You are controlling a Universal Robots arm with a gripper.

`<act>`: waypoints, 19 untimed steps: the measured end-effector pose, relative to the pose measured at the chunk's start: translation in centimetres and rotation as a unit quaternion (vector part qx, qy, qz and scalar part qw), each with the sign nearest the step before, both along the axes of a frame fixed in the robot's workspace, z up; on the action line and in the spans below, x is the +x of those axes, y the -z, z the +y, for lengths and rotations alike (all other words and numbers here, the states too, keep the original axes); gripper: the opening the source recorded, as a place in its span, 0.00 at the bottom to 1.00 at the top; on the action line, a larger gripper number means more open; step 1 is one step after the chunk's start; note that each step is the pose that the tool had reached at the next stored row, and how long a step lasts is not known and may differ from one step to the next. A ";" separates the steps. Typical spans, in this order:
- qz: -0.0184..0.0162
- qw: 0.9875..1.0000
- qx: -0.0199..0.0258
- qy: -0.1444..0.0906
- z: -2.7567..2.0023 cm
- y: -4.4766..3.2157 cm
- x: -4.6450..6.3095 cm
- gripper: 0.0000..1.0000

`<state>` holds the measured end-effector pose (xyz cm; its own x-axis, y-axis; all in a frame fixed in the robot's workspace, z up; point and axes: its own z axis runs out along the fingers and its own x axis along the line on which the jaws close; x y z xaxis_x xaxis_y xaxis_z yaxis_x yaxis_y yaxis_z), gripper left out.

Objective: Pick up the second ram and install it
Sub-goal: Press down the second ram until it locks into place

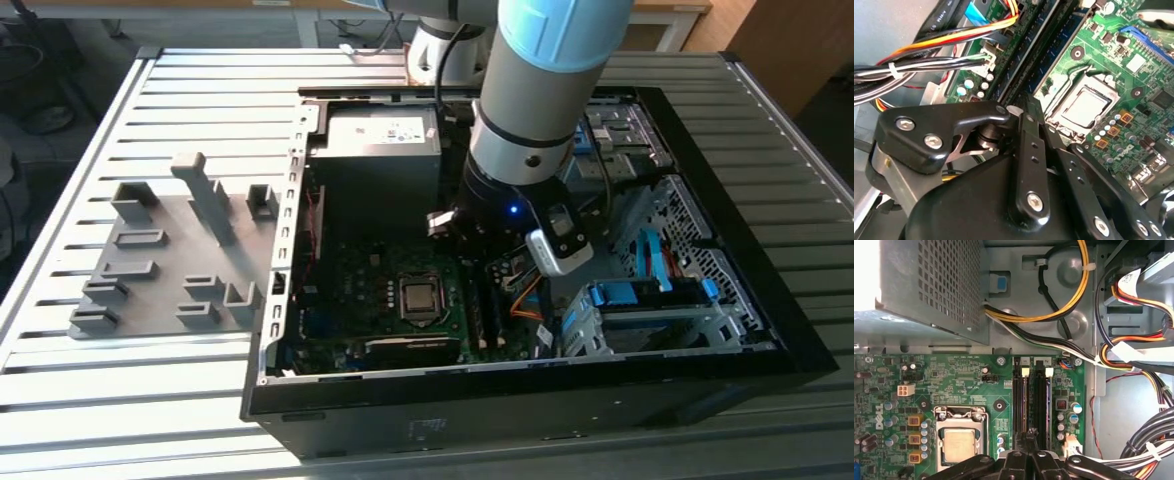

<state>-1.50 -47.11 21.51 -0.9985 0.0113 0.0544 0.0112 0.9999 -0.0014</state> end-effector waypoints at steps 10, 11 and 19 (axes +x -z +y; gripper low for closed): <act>0.000 1.000 0.003 0.000 0.02 -1.28 0.0 0.11; 0.000 1.000 0.003 0.000 0.02 -1.39 0.0 0.11; 0.000 1.000 0.003 0.000 0.02 -1.41 0.0 0.11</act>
